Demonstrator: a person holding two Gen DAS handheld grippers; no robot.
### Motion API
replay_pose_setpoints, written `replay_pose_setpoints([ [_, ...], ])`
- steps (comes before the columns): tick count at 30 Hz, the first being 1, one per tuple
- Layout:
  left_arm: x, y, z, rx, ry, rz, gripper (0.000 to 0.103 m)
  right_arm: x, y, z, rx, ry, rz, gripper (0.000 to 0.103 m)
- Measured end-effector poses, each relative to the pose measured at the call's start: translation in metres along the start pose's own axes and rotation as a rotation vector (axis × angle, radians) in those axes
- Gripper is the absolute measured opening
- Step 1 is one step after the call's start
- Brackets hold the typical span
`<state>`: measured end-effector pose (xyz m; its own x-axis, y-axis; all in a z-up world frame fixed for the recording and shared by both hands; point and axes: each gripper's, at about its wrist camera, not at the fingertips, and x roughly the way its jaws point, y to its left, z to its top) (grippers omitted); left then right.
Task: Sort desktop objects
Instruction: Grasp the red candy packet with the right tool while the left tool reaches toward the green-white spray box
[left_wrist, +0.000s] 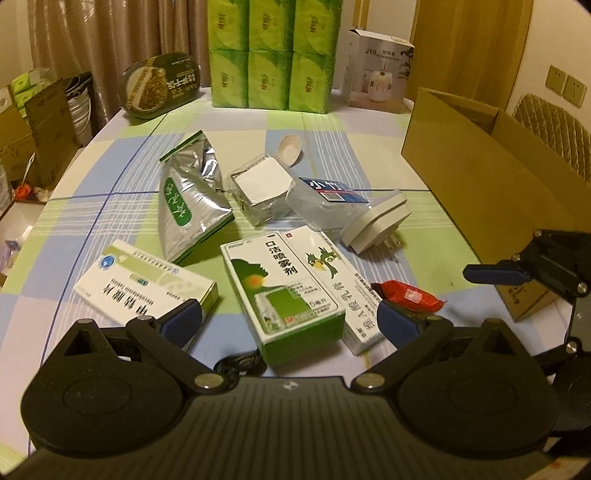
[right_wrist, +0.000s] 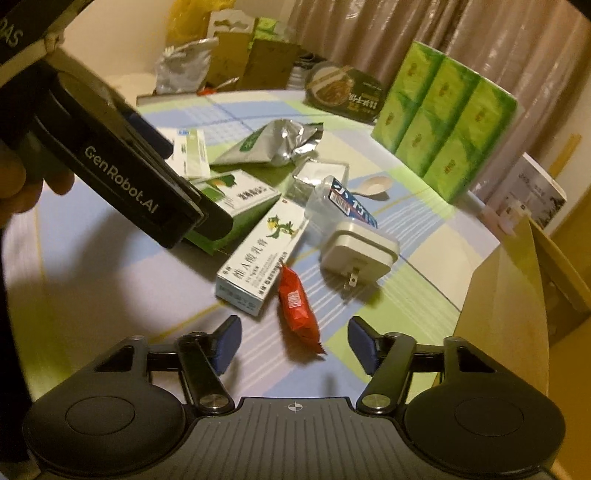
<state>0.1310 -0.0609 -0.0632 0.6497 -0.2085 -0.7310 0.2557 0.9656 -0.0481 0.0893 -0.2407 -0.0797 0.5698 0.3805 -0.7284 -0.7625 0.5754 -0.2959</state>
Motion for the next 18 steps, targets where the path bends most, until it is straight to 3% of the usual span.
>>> replay_pose_setpoints([
  [9,0.025,0.0,0.002,0.026,0.016,0.033,0.088,0.031,-0.003,0.005,-0.071,0.017,-0.007,0.04],
  [15,0.032,0.001,-0.001,0.036,0.013,0.043,0.082,0.043,-0.007,0.005,-0.048,0.032,-0.006,0.029],
  [18,0.032,0.001,-0.001,0.039,0.006,0.047,0.067,0.043,-0.005,0.004,-0.036,0.034,-0.002,0.018],
])
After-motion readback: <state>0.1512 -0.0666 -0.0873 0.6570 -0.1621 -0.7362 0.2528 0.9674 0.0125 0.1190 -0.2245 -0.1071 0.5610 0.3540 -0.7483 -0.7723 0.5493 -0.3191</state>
